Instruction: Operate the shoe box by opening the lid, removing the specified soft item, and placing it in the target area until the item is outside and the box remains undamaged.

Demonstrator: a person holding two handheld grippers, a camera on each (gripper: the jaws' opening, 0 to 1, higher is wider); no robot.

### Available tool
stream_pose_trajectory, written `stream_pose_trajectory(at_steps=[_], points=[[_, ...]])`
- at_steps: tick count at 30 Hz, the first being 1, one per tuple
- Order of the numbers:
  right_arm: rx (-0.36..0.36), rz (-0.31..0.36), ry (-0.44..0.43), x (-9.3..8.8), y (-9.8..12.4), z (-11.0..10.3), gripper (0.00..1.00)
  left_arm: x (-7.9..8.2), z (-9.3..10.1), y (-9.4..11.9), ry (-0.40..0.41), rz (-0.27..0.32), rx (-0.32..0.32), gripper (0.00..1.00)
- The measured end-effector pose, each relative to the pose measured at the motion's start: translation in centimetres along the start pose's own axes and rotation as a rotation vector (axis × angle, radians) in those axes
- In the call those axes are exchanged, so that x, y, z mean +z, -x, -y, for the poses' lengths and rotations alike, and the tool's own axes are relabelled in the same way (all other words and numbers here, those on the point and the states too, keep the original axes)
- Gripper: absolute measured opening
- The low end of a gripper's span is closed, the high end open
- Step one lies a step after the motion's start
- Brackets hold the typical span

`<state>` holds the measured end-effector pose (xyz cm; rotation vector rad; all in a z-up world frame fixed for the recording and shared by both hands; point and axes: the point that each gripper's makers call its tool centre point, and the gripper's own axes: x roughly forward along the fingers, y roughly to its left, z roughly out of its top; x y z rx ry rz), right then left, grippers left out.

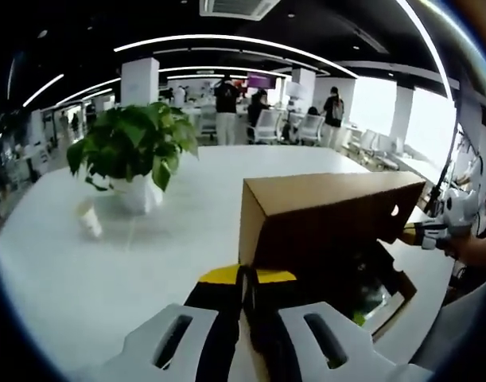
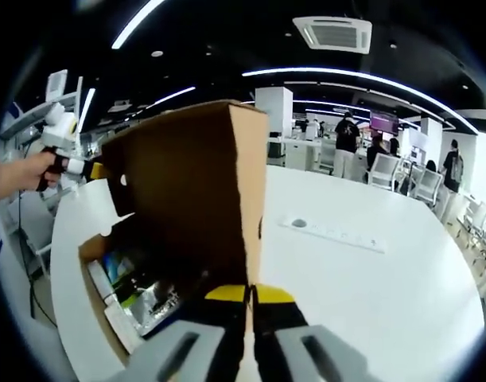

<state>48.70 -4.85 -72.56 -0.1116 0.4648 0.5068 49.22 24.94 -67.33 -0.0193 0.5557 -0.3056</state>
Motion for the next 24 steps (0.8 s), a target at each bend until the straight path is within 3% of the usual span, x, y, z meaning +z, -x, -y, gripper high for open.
stream_pose_trajectory(at_steps=[18, 24], points=[[0.0, -0.007, -0.008, 0.3, -0.1, 0.2, 0.0, -4.3, -1.1, -0.6, -0.031, -0.06, 0.03, 0.15], [0.001, -0.006, -0.012, 0.3, -0.2, 0.3, 0.0, -4.6, -1.4, -1.1, -0.02, -0.064, 0.029, 0.14]])
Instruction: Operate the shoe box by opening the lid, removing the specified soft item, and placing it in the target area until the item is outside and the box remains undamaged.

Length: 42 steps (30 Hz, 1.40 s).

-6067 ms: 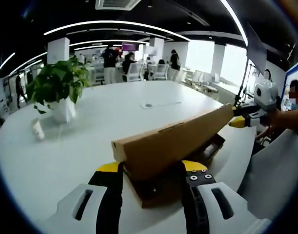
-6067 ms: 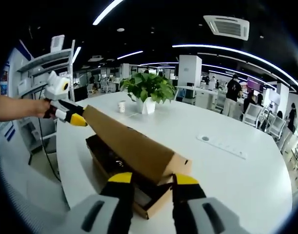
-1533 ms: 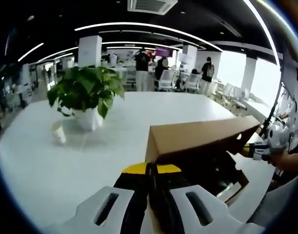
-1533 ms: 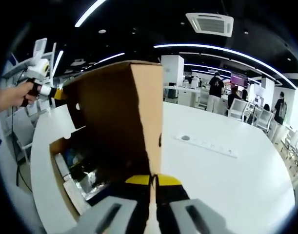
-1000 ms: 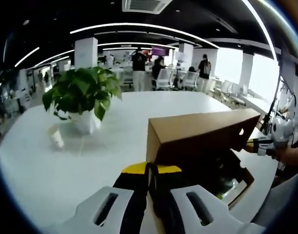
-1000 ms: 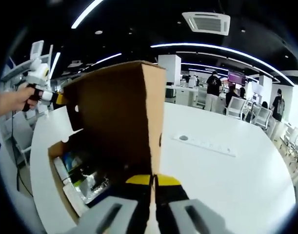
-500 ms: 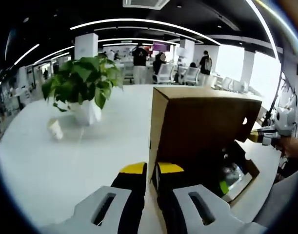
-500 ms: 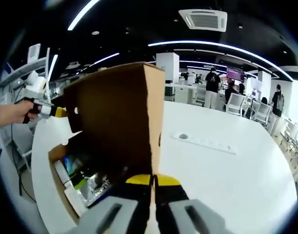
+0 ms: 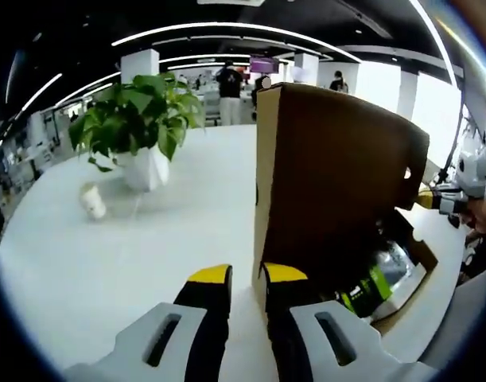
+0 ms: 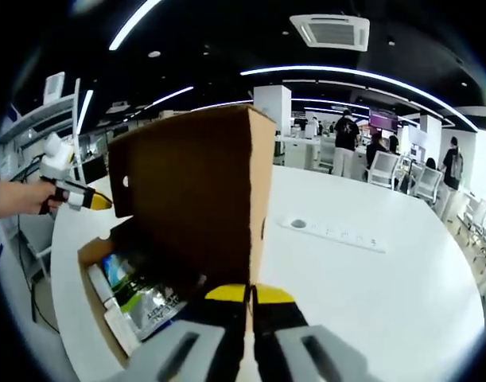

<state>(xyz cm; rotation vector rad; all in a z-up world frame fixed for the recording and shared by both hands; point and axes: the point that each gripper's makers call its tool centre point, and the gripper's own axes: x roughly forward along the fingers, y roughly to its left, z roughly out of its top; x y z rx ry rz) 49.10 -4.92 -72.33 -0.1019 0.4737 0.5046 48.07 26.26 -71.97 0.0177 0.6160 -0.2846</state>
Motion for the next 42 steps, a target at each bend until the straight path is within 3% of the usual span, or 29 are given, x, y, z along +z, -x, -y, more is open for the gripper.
stream_pose_trajectory(at_steps=[11, 20, 42], points=[[-0.003, 0.004, -0.004, 0.3, -0.3, 0.1, 0.0, 0.1, 0.7, -1.9, -0.009, -0.008, -0.009, 0.12], [-0.001, 0.005, -0.004, 0.4, -0.4, 0.2, 0.0, 0.5, 0.9, -2.7, -0.023, 0.005, -0.007, 0.01], [-0.001, 0.008, -0.02, 1.1, -1.5, 1.0, 0.0, 1.3, 0.4, -3.5, 0.017, 0.004, -0.009, 0.0]])
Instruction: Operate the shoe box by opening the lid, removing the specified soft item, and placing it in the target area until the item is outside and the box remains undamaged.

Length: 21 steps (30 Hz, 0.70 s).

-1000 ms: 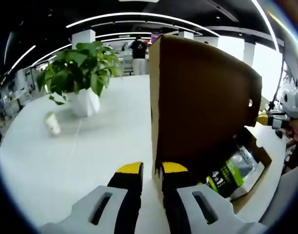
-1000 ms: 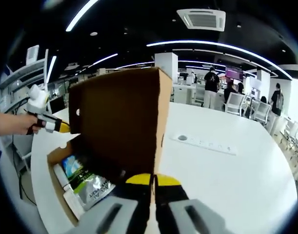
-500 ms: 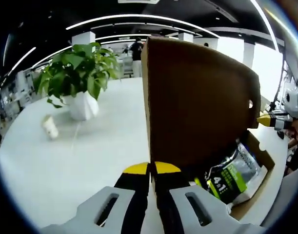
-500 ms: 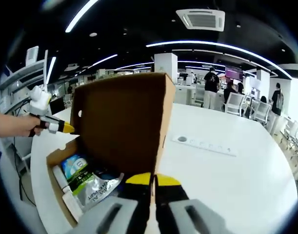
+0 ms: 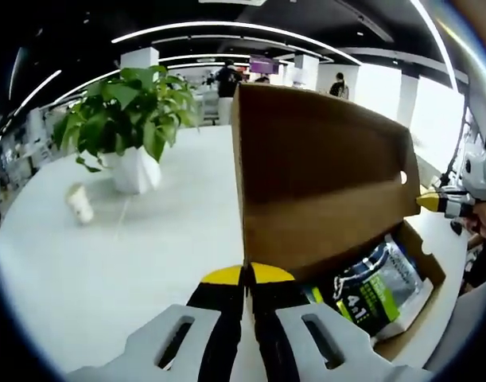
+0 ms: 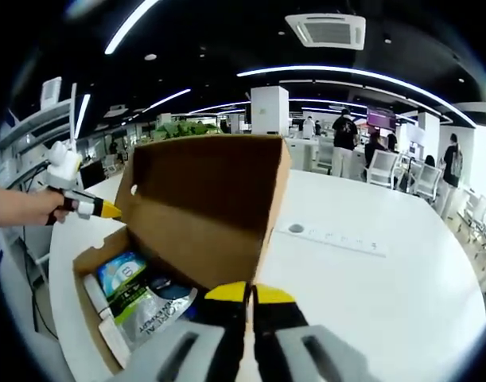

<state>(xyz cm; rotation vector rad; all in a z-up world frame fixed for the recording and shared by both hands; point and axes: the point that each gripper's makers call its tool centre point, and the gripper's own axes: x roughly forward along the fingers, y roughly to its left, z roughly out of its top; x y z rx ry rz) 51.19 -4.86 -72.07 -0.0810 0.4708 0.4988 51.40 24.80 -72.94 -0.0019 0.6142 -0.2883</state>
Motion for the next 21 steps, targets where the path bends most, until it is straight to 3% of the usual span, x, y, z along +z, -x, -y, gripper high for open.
stream_pose_trajectory(at_steps=[21], points=[[0.0, -0.004, -0.06, 0.28, -0.89, 0.69, 0.0, 0.34, -0.2, -0.59, 0.038, -0.009, -0.008, 0.0]])
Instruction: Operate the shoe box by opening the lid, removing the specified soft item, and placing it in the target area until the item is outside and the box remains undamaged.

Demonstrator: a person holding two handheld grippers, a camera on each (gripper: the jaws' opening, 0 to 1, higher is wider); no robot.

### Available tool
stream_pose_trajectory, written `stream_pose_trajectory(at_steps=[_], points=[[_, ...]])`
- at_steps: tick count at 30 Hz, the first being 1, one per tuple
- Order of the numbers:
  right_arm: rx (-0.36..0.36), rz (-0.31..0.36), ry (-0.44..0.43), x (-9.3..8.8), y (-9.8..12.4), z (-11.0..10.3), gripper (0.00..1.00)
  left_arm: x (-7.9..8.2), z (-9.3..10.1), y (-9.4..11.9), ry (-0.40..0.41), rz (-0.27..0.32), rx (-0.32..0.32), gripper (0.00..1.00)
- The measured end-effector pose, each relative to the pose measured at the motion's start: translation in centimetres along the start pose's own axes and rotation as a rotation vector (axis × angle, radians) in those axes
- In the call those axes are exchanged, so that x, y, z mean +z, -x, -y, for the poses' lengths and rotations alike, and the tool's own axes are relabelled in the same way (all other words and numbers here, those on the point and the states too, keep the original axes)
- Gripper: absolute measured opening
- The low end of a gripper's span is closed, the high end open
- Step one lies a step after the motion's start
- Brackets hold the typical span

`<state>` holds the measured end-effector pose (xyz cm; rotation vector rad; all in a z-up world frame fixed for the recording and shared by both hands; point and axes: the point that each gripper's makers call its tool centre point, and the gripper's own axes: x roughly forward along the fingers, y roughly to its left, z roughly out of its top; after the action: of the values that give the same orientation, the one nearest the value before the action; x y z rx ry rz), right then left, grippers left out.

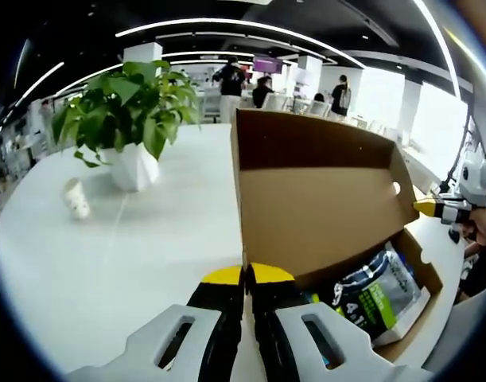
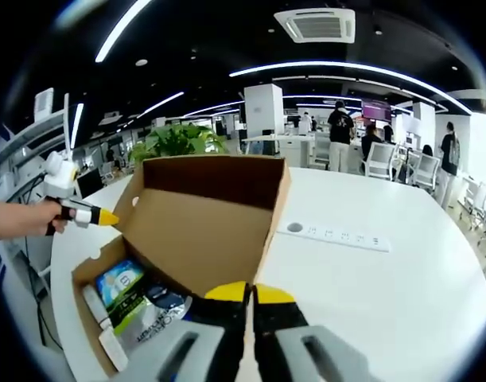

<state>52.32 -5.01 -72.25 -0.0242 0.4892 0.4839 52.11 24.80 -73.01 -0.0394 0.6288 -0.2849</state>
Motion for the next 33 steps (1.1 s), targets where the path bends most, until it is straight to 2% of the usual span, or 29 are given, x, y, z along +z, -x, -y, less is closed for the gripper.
stream_pose_trajectory(at_steps=[33], points=[[0.001, -0.035, -0.124, -0.4, -2.3, 1.5, 0.0, 0.2, -0.5, -1.9, 0.111, -0.03, 0.01, 0.0]])
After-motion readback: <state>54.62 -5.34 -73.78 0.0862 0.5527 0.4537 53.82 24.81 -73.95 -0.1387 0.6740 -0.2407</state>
